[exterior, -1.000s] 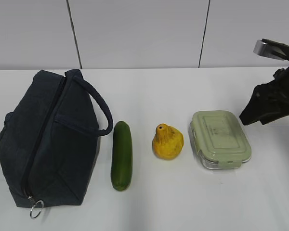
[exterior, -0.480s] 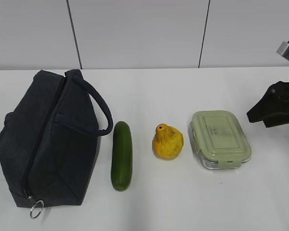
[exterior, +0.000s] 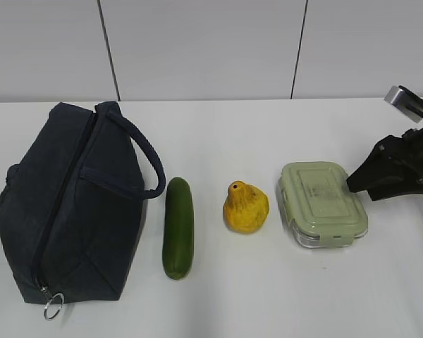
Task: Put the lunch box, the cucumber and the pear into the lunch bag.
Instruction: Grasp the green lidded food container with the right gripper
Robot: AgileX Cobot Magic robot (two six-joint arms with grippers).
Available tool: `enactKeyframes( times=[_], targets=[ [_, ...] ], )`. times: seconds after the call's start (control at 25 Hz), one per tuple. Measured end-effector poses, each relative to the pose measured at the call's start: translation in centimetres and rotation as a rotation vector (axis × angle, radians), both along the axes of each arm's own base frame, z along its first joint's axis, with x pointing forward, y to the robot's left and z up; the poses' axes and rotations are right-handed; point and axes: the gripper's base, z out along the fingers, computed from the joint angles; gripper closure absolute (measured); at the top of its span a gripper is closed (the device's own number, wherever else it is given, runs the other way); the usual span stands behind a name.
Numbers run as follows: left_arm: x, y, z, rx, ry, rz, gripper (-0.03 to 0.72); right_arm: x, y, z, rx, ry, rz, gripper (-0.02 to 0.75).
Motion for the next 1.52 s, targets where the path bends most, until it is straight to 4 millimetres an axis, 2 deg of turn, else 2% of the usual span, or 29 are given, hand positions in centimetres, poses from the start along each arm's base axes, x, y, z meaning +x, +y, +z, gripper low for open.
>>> enactKeyframes(
  times=[0.36, 0.72, 1.0, 1.52],
  targets=[
    [0.0, 0.0, 0.0, 0.000, 0.000, 0.000, 0.447, -0.2, -0.1, 0.0, -0.016, 0.011, 0.044, 0.251],
    [0.0, 0.0, 0.0, 0.000, 0.000, 0.000, 0.447, -0.1, 0.2, 0.2, 0.022, -0.032, 0.076, 0.145],
    [0.0, 0.0, 0.0, 0.000, 0.000, 0.000, 0.447, 0.4, 0.3, -2.2, 0.066, 0.016, 0.065, 0.138],
    [0.0, 0.0, 0.0, 0.000, 0.000, 0.000, 0.447, 1.0, 0.7, -4.6, 0.156, 0.027, 0.059, 0.142]
  ],
)
